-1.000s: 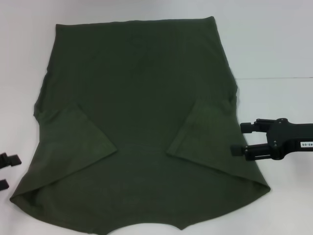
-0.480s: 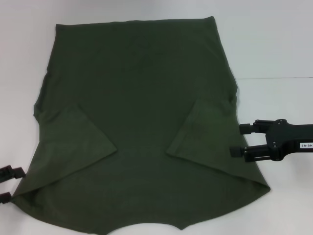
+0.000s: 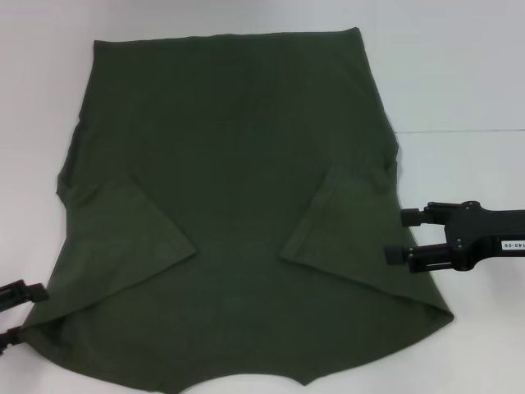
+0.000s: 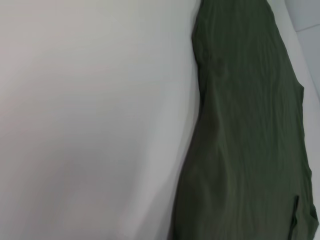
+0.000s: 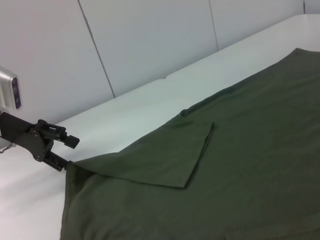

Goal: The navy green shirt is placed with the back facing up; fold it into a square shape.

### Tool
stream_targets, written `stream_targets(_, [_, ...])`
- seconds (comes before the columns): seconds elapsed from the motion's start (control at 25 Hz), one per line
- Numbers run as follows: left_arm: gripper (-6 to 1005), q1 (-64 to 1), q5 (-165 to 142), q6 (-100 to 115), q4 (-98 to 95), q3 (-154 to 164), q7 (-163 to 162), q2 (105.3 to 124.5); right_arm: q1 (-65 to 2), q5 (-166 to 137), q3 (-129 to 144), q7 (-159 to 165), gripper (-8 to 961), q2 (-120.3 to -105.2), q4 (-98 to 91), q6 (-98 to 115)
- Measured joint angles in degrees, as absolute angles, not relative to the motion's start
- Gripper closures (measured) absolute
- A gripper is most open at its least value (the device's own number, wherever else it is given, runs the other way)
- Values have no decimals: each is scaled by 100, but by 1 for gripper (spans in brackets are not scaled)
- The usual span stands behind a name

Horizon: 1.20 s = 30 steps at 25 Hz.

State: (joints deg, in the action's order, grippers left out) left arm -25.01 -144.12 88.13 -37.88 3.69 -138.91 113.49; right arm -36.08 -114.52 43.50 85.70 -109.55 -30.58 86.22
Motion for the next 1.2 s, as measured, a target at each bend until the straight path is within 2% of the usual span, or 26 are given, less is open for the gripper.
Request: stream_targets(1.2, [70,-2718,-14405,8310,-3172,467,-14059,11291,-3561,-11452,4316,8602,7,-10971,-3041,8622])
